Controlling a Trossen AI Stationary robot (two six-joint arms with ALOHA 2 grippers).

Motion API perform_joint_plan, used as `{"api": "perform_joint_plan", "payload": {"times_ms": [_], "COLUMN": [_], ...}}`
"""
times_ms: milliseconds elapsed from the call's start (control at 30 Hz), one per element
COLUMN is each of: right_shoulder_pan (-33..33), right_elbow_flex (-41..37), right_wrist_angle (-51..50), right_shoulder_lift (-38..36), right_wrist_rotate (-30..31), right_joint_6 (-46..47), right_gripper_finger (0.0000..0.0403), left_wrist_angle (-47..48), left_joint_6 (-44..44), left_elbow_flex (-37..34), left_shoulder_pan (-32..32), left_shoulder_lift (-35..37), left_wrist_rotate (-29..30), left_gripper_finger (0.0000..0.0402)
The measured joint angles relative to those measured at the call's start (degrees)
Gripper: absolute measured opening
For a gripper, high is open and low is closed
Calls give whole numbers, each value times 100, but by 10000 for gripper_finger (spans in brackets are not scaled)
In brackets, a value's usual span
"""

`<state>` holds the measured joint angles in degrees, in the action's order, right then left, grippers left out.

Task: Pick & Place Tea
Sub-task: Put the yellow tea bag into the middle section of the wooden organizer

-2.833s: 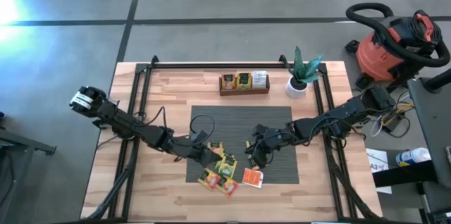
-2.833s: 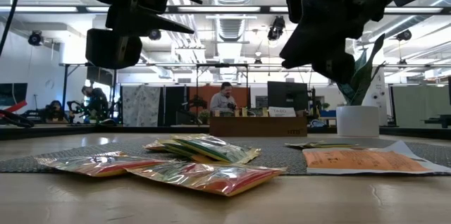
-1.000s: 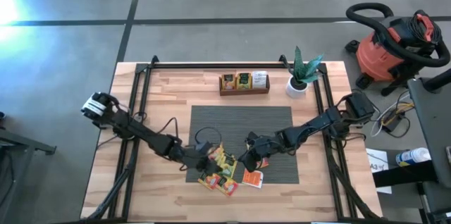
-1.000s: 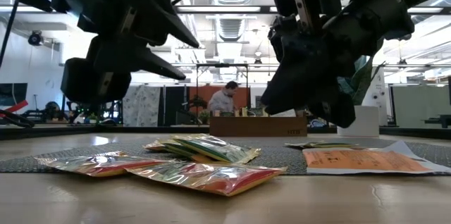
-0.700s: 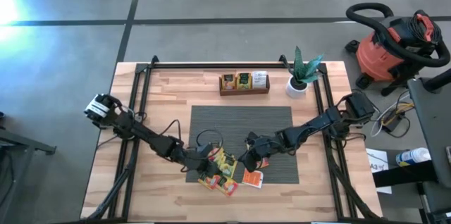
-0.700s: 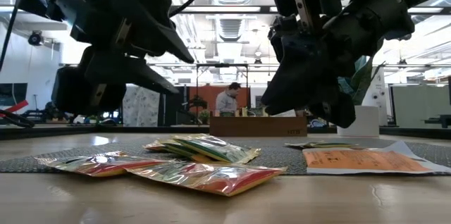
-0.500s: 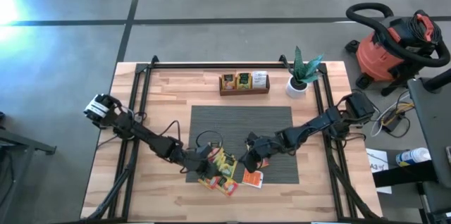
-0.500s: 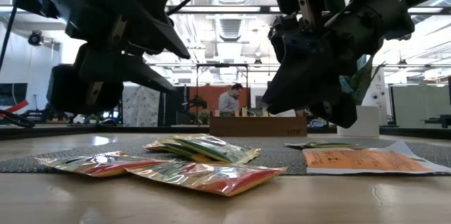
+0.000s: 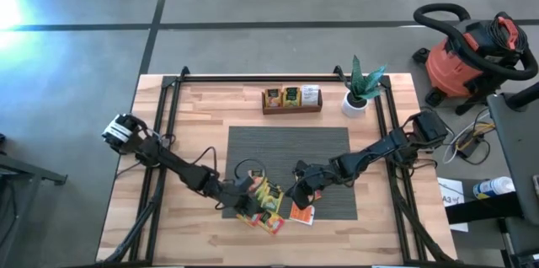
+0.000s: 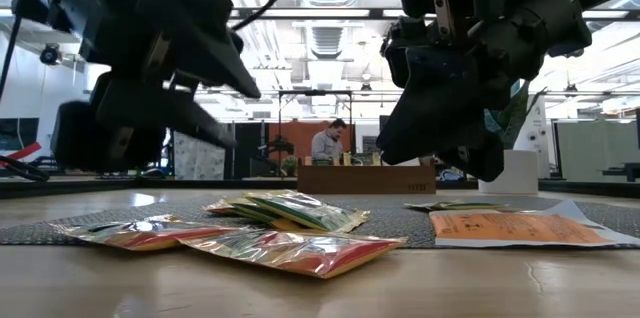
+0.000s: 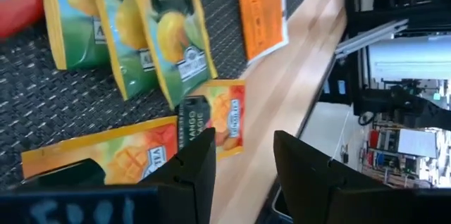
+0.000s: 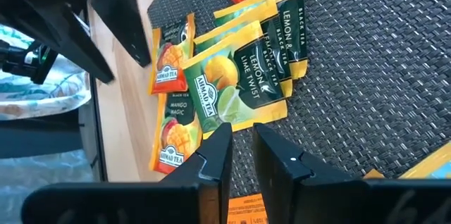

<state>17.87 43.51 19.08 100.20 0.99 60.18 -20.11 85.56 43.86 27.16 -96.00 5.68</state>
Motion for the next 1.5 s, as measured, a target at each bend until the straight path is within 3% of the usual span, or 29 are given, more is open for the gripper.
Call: {"api": "perform_joint_plan", "payload": {"times_ms": [233, 600, 967, 1500], "right_shoulder_pan": [-2, -2, -61, -63], "right_elbow_flex": [0, -2, 0, 0], "right_wrist_angle": [10, 1, -5, -42], "right_shoulder_lift": [14, 125, 125, 125], "right_wrist_rotate": [7, 11, 26, 46], "right_joint_6": [-100, -65, -81, -80], "right_gripper_finger": [57, 57, 57, 57], "left_wrist_angle": [-643, -684, -437, -938], "left_joint_6": [80, 167, 165, -54], "left_elbow_flex": [18, 191, 203, 222], "left_shoulder_pan": [-24, -108, -192, -194], "left_shoulder_lift": [-527, -971, -975, -719], "left_wrist_rotate": [-75, -65, 36, -196], "left_gripper_finger": [138, 138, 138, 138]}}
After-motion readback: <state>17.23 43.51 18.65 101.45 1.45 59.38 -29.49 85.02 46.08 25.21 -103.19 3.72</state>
